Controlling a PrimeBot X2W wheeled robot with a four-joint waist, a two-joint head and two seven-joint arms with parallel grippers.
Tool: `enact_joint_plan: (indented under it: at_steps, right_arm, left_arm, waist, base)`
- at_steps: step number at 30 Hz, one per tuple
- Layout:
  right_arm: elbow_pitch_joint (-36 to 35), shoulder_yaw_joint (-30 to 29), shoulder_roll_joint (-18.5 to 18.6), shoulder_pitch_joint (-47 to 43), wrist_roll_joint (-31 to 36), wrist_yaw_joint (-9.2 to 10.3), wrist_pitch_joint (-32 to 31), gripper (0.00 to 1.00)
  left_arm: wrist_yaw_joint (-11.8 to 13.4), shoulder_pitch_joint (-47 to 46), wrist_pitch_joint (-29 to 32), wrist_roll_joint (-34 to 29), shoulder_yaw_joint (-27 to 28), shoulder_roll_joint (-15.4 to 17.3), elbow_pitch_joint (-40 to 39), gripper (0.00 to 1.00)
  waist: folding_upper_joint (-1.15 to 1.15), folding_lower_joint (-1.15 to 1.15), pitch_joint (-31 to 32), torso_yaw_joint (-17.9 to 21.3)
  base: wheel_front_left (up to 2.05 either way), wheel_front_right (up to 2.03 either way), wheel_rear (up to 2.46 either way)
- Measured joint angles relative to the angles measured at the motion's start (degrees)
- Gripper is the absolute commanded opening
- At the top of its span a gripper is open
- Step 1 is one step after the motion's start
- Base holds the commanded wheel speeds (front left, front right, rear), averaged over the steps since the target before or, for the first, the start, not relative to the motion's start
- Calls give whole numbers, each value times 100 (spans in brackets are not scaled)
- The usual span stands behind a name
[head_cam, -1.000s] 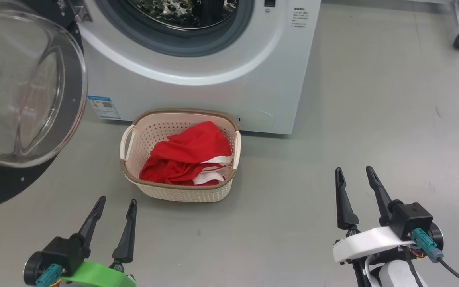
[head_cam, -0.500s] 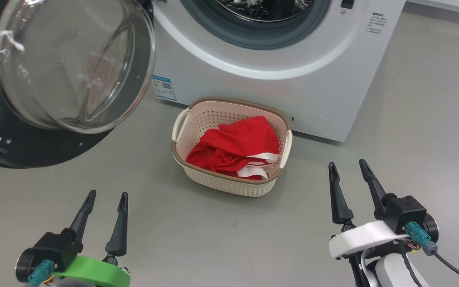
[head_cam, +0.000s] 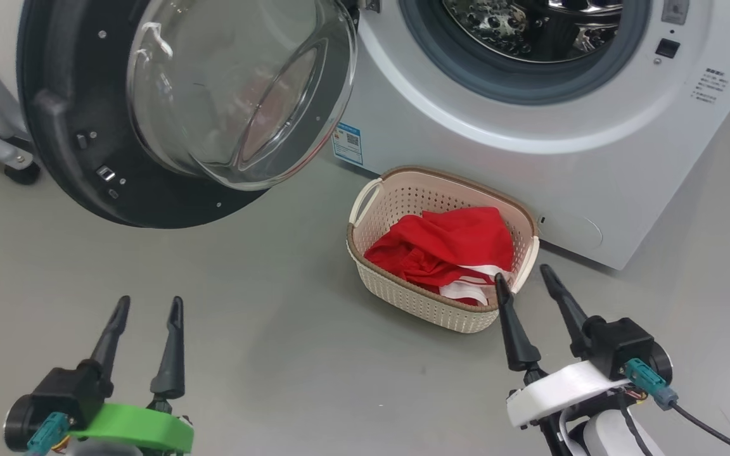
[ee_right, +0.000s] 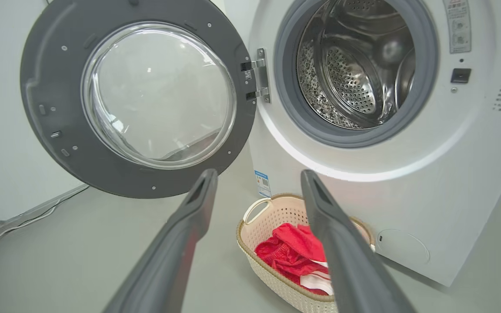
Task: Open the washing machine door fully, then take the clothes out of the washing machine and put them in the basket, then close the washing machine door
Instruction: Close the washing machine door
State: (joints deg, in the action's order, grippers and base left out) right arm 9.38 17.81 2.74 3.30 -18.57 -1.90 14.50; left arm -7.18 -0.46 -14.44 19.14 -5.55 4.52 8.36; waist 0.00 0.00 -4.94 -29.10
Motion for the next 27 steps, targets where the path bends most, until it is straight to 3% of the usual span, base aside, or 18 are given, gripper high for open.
enact_joint_plan:
  at_steps: [6, 27]
  right_arm:
    - [99, 179, -2, 38, 0, -58, 0, 100]
    - [243, 265, 5, 215, -13, -100, 1, 100]
  left_arm:
    - [13, 23, 0, 0, 243, -10, -232, 100]
    - [16, 205, -1, -58, 360, -75, -343, 100]
  waist:
    - [0, 0, 94, -185]
    - [0, 0, 109, -186]
  base:
    - [0, 0, 0]
    - [0, 0, 0]
